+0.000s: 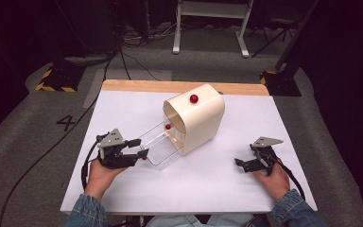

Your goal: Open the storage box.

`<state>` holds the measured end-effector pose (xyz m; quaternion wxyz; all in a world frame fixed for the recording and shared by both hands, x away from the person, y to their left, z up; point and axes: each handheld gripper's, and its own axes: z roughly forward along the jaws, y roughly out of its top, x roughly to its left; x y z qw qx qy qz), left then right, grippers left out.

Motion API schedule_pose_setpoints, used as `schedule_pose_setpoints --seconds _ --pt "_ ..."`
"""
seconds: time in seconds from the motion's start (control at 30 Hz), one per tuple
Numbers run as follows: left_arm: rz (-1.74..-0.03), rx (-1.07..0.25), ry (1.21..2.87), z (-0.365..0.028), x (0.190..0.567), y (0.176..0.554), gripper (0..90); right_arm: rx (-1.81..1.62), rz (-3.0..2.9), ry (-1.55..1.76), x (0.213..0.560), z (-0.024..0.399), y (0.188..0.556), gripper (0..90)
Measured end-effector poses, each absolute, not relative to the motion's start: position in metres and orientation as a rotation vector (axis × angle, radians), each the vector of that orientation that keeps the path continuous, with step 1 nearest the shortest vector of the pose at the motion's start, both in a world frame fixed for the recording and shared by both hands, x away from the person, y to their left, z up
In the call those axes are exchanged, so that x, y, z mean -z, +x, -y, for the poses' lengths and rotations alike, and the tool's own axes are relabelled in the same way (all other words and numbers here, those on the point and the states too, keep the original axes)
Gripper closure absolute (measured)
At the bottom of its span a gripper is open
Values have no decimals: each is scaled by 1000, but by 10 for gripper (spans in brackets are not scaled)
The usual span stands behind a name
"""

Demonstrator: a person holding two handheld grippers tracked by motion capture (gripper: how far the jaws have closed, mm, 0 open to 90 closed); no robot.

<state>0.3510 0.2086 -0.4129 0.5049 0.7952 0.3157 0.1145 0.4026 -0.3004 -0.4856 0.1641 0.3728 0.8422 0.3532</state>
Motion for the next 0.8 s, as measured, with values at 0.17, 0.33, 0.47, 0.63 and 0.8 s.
schedule_pose_setpoints --seconds 0.17,0.33,0.47,0.63,0.8 --pt "-738 -282 1899 -203 397 358 479 -1007 -2401 1062 486 300 403 35" --pt "-710 -286 1887 -190 384 364 478 -1006 -2401 1060 486 301 403 35" --pt "-681 -277 1868 -182 376 367 460 -1006 -2401 1061 486 301 403 35" --pt "-649 -294 1865 -172 373 372 458 -1006 -2401 1062 486 300 403 35" --pt "-627 -284 1846 -165 376 377 494 -1007 -2401 1062 486 300 403 35"
